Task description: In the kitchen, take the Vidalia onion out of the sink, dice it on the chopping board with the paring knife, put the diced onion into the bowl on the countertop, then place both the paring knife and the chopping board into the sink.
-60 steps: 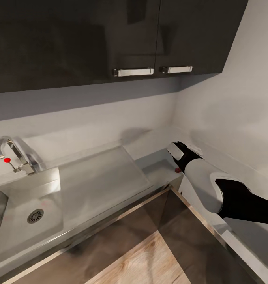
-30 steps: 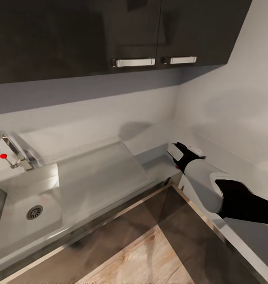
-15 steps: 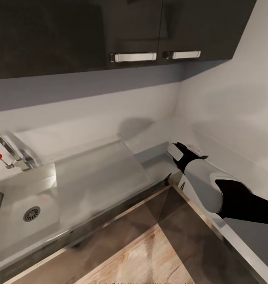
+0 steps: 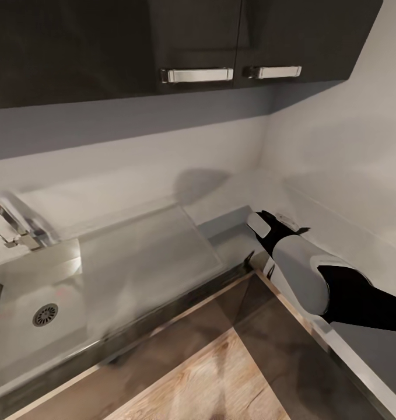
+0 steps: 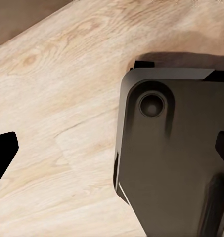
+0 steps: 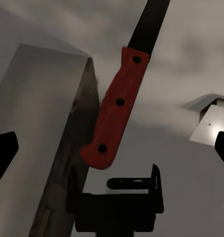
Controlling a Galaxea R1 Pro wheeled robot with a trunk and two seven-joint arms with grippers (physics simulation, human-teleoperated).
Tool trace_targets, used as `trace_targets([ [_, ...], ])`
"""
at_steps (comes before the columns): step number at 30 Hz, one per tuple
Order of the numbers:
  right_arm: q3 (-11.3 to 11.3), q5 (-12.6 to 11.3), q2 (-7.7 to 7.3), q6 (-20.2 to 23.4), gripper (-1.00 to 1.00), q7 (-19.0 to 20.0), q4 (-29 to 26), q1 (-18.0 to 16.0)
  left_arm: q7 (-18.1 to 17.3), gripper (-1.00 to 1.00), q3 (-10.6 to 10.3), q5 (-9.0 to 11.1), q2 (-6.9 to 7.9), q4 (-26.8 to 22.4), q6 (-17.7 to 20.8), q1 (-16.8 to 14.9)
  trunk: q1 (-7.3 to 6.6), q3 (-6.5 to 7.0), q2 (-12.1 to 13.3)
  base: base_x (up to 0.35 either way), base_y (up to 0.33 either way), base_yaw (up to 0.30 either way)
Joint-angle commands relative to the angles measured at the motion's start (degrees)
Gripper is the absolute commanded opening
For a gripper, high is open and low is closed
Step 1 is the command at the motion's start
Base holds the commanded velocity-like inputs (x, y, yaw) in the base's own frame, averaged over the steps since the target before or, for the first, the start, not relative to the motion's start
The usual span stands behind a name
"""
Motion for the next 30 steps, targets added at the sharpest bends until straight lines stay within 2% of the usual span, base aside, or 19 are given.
trace_targets([
  [1,-0.45,0.5,0.03,0.6,1.0,-0.19,-0.12,-0.03,-0.06,1.0,-0.06,0.4,0.0,0.25,-0.44,-0.1,0.04,-0.19,-0.11,0.114,0.0,0.0],
  [30,-0.45,0.47,-0.05,0.51,1.0,-0.18,-0.12,-0.03,-0.06,1.0,-0.06,0.4,0.0,0.25,-0.44,-0.1,0.04,-2.81,-0.11,0.008,0.0,0.0],
])
